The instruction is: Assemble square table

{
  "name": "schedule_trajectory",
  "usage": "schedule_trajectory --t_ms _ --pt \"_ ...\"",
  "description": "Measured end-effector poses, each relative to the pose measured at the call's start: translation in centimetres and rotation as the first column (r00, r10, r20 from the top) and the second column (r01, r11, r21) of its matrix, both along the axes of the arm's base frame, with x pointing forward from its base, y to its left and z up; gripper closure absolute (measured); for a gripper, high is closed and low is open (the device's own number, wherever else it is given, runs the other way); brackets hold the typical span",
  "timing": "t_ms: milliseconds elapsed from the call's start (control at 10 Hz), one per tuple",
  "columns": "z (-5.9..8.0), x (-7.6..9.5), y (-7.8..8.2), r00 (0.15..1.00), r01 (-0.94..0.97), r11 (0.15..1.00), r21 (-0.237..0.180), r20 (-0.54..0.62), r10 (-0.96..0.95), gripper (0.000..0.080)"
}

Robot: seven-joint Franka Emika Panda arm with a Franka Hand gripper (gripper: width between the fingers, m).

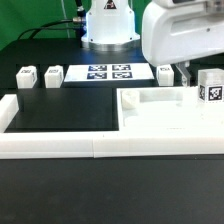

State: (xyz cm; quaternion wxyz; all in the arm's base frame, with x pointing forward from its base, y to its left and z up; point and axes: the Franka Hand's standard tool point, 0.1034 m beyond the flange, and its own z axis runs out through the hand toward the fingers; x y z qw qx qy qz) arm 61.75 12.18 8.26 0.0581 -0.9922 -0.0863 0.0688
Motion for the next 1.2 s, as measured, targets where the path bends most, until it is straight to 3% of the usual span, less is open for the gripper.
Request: schedule_trajectory --t_ms 200,400,500,600,700,900,1200 --pt "0.0 0.6 0.1 1.000 0.003 1.000 0.003 0.029 -0.003 0.0150" --pt "-0.1 0.5 0.1 1.000 0.003 1.000 0.003 0.028 -0.003 0.0402" --pt "-0.1 0.6 -0.2 0.999 0.019 1.000 -0.004 0.027 -0.019 0.0402" --pt "-0.2 0.6 -0.4 0.999 0.022 1.000 -0.005 0.026 -0.022 0.0495" --pt "-0.2 0.6 -0.5 0.999 0.024 1.000 -0.005 0.026 -0.024 0.0497" --pt "-0.3 0.6 -0.5 0.980 0.201 0.979 -0.028 0.008 -0.201 0.0497" --pt "-0.6 1.7 -0.7 0.864 0.503 0.862 -0.070 -0.005 -0.504 0.0503"
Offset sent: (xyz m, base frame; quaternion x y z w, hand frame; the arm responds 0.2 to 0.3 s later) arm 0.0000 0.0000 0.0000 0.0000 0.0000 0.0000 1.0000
